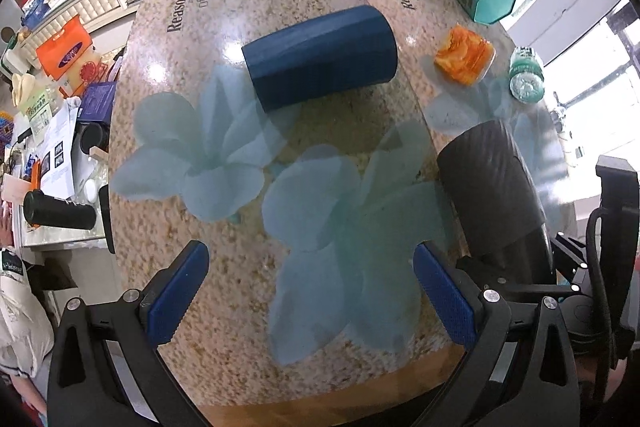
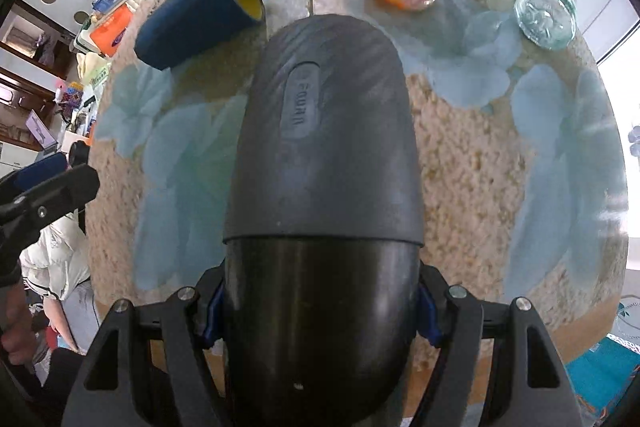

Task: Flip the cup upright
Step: 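Grasp the black tumbler with the left tool while the right tool releases it, then rotate the black tumbler with the left tool until its open end faces up, then lower the upright tumbler onto the table and open the left tool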

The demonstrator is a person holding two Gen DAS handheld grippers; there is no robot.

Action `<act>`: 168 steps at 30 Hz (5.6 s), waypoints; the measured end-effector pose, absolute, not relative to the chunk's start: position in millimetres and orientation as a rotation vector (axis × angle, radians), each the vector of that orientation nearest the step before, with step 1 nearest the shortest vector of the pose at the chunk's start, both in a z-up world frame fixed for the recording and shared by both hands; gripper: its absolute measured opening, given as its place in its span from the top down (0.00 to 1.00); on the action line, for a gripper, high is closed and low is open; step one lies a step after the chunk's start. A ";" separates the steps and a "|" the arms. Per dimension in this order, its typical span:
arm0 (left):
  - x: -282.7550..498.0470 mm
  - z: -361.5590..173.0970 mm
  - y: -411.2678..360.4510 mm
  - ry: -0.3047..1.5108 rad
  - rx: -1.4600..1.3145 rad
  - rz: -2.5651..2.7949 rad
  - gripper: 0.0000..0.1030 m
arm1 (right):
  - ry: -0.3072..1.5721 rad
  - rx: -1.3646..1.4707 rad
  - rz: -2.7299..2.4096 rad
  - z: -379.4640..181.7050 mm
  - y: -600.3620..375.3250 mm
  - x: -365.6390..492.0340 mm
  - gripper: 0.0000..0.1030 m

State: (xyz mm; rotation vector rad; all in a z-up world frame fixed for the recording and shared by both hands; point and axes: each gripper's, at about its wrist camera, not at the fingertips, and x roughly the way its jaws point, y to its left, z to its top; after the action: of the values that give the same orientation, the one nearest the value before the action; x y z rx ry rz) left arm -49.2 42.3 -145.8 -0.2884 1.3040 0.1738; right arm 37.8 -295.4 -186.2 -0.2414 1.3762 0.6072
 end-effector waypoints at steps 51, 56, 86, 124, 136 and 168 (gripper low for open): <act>-9.9 -108.0 -28.8 1.353 -0.342 -0.017 0.00 | 1.258 -0.107 0.514 -108.1 -382.8 48.1 0.00; 9.6 -119.0 -54.0 1.398 -0.410 -0.018 0.00 | 1.267 -0.135 0.527 -105.4 -402.2 59.7 0.00; 48.0 -227.6 -77.0 1.610 -0.584 0.239 0.17 | 1.378 -0.156 0.637 -138.6 -454.0 129.4 0.00; 33.8 -94.4 -89.9 0.895 -0.176 0.061 0.22 | 1.228 -0.032 0.509 -102.8 -452.3 78.7 0.00; 14.1 -104.2 -113.8 0.707 -0.055 0.078 0.22 | 1.208 -0.020 0.478 -103.2 -464.1 65.3 0.00; -24.7 -41.7 -83.3 0.783 -0.052 -0.096 0.00 | 1.007 -0.080 0.460 -34.4 -423.9 41.3 0.00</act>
State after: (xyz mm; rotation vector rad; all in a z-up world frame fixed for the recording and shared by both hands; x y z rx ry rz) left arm -24.7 -83.2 -41.7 -0.0519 0.7834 -0.0957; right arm 41.3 -423.9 -34.4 -0.0803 1.0065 0.4596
